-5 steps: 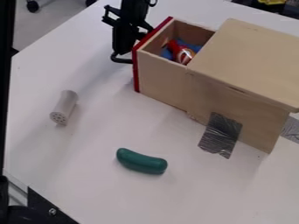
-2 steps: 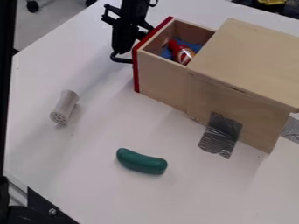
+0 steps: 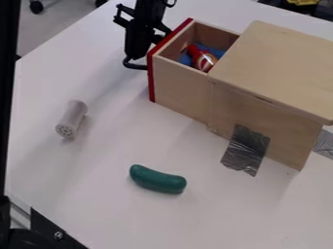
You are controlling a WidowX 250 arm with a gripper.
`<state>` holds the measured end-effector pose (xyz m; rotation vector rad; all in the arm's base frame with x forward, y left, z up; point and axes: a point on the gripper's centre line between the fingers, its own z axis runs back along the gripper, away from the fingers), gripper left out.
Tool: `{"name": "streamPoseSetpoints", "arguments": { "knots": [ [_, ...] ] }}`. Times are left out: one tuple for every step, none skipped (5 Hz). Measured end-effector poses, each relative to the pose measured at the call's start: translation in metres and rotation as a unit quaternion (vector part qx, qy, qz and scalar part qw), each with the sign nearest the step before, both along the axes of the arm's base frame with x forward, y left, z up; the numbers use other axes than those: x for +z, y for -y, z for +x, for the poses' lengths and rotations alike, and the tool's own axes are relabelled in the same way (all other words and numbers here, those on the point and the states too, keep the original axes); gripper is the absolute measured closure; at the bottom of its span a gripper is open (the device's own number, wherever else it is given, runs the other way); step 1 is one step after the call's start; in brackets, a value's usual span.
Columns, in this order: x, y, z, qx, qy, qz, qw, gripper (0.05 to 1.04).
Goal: Open the drawer
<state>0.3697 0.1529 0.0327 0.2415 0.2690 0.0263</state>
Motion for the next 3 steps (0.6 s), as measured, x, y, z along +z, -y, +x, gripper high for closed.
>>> {"name": "streamPoseSetpoints", "arguments": {
  "knots": [
    [-0.001,-0.002,0.001,0.002,-0.002,0.000,1.0000,0.951],
    [-0.012,-0.008,0.000,-0.004,-0.034,-0.019,0.9992,0.772],
    [-0.019,-0.016,-0.008,0.018,-0.047,-0.049,0.9975,0.428]
  ]
}}
